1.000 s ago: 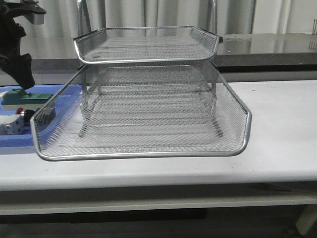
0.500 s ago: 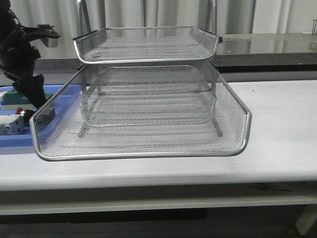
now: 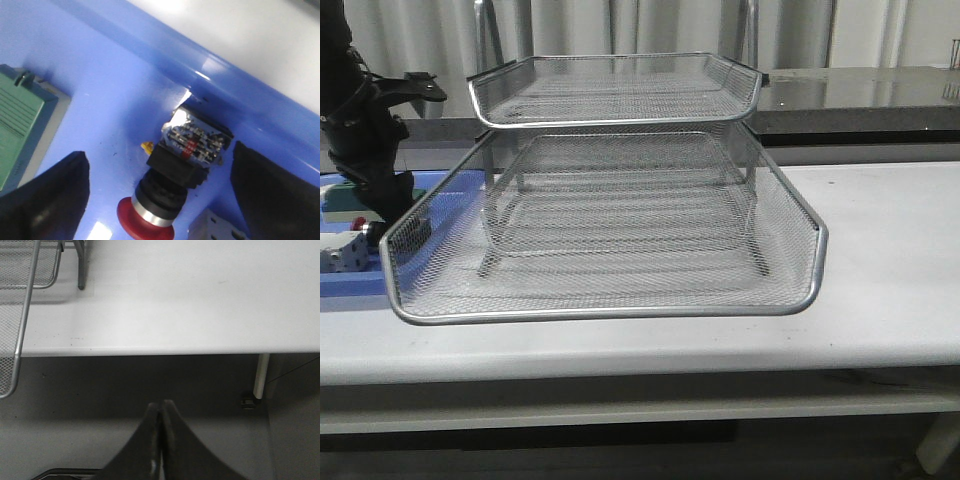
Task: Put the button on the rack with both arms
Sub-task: 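Lower the left gripper into the blue tray and grasp the red button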
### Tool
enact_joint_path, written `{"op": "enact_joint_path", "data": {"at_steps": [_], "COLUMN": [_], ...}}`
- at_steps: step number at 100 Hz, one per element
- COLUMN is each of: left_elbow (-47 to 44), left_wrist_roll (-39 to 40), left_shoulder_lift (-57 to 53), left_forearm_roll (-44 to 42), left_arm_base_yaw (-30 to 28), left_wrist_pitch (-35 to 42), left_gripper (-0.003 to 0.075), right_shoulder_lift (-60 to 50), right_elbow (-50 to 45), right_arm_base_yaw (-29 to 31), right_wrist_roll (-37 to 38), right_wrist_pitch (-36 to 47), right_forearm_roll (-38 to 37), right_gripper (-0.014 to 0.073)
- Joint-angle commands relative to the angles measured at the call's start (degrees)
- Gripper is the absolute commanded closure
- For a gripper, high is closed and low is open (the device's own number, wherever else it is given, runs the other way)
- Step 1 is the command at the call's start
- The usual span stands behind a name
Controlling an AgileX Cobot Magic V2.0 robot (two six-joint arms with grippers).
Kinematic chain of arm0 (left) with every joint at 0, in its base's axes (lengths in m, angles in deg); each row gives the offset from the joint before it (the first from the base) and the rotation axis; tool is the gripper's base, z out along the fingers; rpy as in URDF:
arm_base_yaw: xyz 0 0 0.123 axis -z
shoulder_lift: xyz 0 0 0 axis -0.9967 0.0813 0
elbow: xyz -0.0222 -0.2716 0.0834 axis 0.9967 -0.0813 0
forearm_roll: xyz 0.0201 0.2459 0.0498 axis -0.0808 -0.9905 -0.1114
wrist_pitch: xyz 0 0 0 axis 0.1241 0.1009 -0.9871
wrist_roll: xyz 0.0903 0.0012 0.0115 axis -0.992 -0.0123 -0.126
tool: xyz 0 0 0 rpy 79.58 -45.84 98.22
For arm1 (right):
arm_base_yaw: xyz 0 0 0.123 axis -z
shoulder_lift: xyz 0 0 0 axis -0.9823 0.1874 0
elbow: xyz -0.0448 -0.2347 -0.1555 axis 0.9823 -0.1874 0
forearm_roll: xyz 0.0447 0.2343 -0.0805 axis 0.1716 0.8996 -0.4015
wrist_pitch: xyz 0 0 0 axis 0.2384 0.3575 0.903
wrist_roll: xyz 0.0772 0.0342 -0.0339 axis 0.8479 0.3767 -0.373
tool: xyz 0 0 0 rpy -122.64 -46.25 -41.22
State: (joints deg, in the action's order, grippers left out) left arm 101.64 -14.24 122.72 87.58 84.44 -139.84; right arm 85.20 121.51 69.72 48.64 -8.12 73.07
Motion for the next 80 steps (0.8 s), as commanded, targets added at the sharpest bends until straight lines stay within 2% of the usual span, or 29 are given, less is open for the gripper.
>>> {"op": "enact_joint_path", "data": {"at_steps": [1,42,51,60,70,71,72,80], "left_elbow": [1.74,1.74,1.74,2.1,2.83,2.94,3.12,4.51], "left_wrist_roll": [-0.33,-0.46,-0.46,-0.46,-0.46,-0.46,-0.46,-0.03], "left_shoulder_lift": [-2.69,0.94,1.08,1.08,1.08,1.08,1.08,1.08], "left_forearm_roll": [0.7,0.7,0.7,0.7,1.34,1.34,1.44,2.38], "left_arm_base_yaw": [0.28,0.28,0.28,0.28,0.28,0.28,0.28,0.28], "left_wrist_pitch": [1.84,2.51,2.51,2.51,2.27,2.27,2.27,1.25], "left_gripper": [0.0167,0.0167,0.0201,0.0303,0.0491,0.0534,0.0534,0.0688], "right_shoulder_lift": [-0.35,-0.35,-0.35,-0.35,-0.35,-0.35,-0.35,-0.35], "right_elbow": [1.84,1.84,1.84,1.84,1.84,1.84,1.84,1.84], "right_arm_base_yaw": [0.25,0.25,0.25,0.25,0.25,0.25,0.25,0.25], "right_wrist_roll": [-0.08,-0.08,-0.08,-0.08,-0.08,-0.08,-0.08,-0.08], "right_wrist_pitch": [2.65,2.65,2.65,2.65,2.65,2.65,2.65,2.65], "right_forearm_roll": [-1.03,-1.03,-1.03,-1.03,-1.03,-1.03,-1.03,-1.03], "right_gripper": [0.0664,0.0664,0.0664,0.0664,0.0664,0.0664,0.0664,0.0664]}}
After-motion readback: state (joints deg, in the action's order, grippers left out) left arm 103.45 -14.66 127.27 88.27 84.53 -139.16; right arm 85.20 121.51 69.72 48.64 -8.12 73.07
